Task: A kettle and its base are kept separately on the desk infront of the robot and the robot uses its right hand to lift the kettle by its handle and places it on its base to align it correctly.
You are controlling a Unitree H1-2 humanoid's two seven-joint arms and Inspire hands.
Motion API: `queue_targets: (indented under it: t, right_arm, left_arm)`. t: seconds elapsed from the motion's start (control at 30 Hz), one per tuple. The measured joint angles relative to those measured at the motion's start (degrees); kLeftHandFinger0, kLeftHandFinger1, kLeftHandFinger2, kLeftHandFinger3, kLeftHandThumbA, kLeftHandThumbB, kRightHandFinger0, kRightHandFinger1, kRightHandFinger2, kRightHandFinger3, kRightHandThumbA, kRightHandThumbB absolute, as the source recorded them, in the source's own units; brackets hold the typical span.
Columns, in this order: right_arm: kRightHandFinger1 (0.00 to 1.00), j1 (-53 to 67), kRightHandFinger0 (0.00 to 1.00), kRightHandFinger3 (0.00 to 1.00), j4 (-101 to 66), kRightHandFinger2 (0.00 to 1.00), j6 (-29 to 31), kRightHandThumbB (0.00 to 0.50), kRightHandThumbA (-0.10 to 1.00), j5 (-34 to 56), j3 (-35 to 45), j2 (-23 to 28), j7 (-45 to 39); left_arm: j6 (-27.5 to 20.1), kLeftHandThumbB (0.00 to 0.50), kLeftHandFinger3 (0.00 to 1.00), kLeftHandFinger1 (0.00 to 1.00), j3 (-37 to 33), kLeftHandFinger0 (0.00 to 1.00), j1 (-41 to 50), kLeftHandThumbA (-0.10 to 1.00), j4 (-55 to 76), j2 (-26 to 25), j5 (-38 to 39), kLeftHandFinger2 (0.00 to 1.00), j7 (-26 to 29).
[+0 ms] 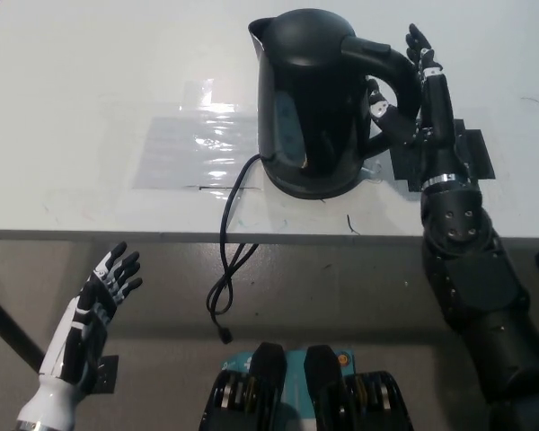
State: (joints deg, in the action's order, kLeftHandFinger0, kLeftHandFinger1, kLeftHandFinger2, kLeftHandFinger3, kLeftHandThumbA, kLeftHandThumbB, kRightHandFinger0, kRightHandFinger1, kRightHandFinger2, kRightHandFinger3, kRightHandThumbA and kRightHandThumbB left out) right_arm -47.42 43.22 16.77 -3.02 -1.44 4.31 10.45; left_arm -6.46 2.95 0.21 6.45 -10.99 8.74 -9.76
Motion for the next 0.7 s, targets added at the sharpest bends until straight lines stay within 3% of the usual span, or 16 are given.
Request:
queue_targets:
  t: [0.4,0.5,0.57,0.7]
  right_arm:
    - [1.0,1.6,1.0,1.0,-6.77,1.0,-6.72,0.5,0.56,8.5,0.34,2.24,-12.96]
    - [1.0,1.65,1.0,1.0,-7.82,1.0,-8.71,0.5,0.63,11.3,1.33,2.28,-15.68]
    - [1.0,1.71,1.0,1.0,-8.79,1.0,-10.42,0.5,0.63,13.99,2.6,2.33,-18.3]
    - [1.0,1.74,1.0,1.0,-10.66,1.0,-12.96,0.5,0.61,17.92,4.54,2.57,-21.72]
  left_arm:
    - [0.01,0.102,1.0,1.0,0.02,1.0,-0.01,1.0,-0.08,0.0,0.0,1.0,0.0]
    - [0.01,0.098,1.0,1.0,0.03,1.0,-0.01,1.0,-0.09,0.0,0.01,1.0,0.0]
    - [0.02,0.079,1.0,1.0,0.03,1.0,-0.01,1.0,-0.09,0.0,0.01,1.0,0.0]
    - [0.02,0.087,1.0,1.0,0.04,1.0,-0.01,1.0,-0.09,0.0,0.02,1.0,-0.01]
